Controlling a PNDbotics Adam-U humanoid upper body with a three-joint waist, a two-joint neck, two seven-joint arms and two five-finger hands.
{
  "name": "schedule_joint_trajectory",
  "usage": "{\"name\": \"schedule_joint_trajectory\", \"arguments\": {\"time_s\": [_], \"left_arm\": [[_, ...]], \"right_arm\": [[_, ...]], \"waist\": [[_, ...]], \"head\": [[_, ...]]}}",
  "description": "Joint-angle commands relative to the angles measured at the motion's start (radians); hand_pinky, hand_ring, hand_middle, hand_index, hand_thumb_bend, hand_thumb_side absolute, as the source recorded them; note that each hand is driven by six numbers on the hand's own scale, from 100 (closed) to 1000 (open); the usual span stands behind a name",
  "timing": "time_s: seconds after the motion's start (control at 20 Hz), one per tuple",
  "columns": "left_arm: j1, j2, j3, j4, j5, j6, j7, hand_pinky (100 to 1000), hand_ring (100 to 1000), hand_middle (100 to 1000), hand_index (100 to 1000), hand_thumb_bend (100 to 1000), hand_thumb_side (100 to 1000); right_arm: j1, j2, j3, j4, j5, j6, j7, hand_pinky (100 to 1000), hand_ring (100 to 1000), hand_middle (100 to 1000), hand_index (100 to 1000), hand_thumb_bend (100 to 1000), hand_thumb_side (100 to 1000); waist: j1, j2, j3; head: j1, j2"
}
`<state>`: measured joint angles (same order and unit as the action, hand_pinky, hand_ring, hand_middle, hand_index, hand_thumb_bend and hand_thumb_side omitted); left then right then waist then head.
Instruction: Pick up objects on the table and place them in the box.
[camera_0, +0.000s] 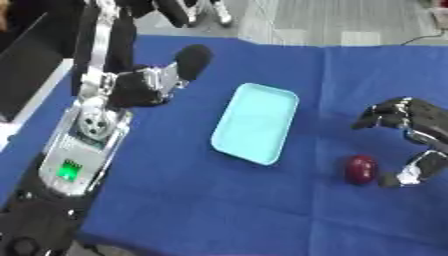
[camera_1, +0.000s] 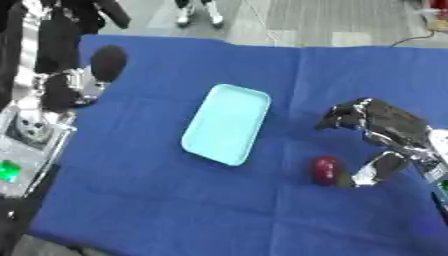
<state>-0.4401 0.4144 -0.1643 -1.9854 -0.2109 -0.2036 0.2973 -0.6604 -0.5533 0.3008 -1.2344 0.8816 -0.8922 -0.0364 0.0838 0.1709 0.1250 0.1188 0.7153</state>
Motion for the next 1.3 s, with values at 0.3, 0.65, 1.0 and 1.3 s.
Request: {"name": "schedule_joint_trajectory", "arguments": {"time_s": [0.3,0.65,1.0,1.3], "left_arm": [[-0.014,0.031,0.002,-0.015,0.004,-0.003,-0.005,402,458,625,745,562,619],[-0.014,0.031,0.002,-0.015,0.004,-0.003,-0.004,402,458,626,744,561,619],[-0.014,0.031,0.002,-0.015,0.004,-0.003,-0.005,403,458,626,744,561,618],[-0.014,0.030,0.000,-0.015,0.004,-0.003,-0.006,403,458,627,744,561,618]], "right_arm": [[0.001,-0.016,0.013,-0.022,0.030,-0.007,-0.021,409,502,568,748,709,1000],[0.013,-0.021,0.025,-0.031,0.050,-0.001,-0.046,408,495,548,722,697,1000],[0.017,-0.018,0.034,-0.031,0.065,0.002,-0.054,411,493,535,704,685,1000],[0.021,-0.011,0.043,-0.008,0.096,0.000,-0.049,417,497,537,702,674,1000]], "waist": [[-0.003,-0.019,0.000],[-0.004,-0.019,0.000],[-0.004,-0.019,0.001],[-0.004,-0.019,0.001]], "head": [[0.008,-0.012],[0.010,-0.013],[0.011,-0.015],[0.012,-0.017]]}}
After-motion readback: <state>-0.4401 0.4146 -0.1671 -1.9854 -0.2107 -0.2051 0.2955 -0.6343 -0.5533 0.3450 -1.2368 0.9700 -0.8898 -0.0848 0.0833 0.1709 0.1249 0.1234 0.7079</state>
